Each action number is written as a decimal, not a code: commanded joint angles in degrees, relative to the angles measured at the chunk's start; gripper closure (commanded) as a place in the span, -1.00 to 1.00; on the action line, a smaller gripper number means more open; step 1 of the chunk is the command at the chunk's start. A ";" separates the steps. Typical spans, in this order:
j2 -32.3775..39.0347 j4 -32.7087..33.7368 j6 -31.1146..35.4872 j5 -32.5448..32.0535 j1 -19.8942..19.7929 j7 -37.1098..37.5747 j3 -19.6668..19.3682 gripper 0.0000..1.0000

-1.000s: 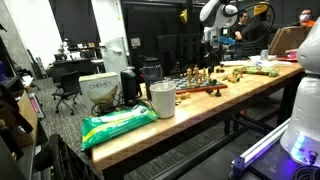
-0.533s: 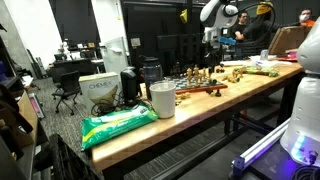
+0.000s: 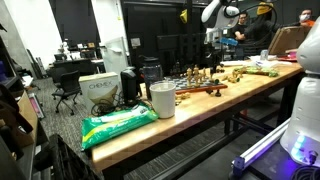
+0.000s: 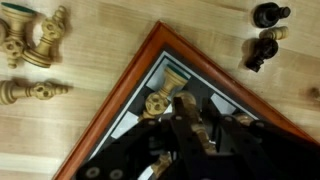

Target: Put one white chess piece on the chess board.

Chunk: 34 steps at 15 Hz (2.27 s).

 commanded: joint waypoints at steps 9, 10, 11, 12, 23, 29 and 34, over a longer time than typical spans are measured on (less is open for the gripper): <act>0.36 0.00 0.55 -0.06 -1.92 -0.62 -0.33 0.89; 0.49 0.02 0.94 -0.50 -1.94 -0.41 -0.22 0.89; 0.66 0.02 1.54 -1.04 -2.02 -0.08 -0.13 0.89; 0.88 0.11 1.75 -1.41 -2.09 0.22 -0.08 0.89; 3.16 0.55 4.95 -4.13 -2.10 0.56 0.14 0.89; 3.61 1.17 4.71 -4.51 -2.12 0.61 0.24 0.89; 3.88 1.73 4.78 -4.61 -2.10 0.63 0.35 0.89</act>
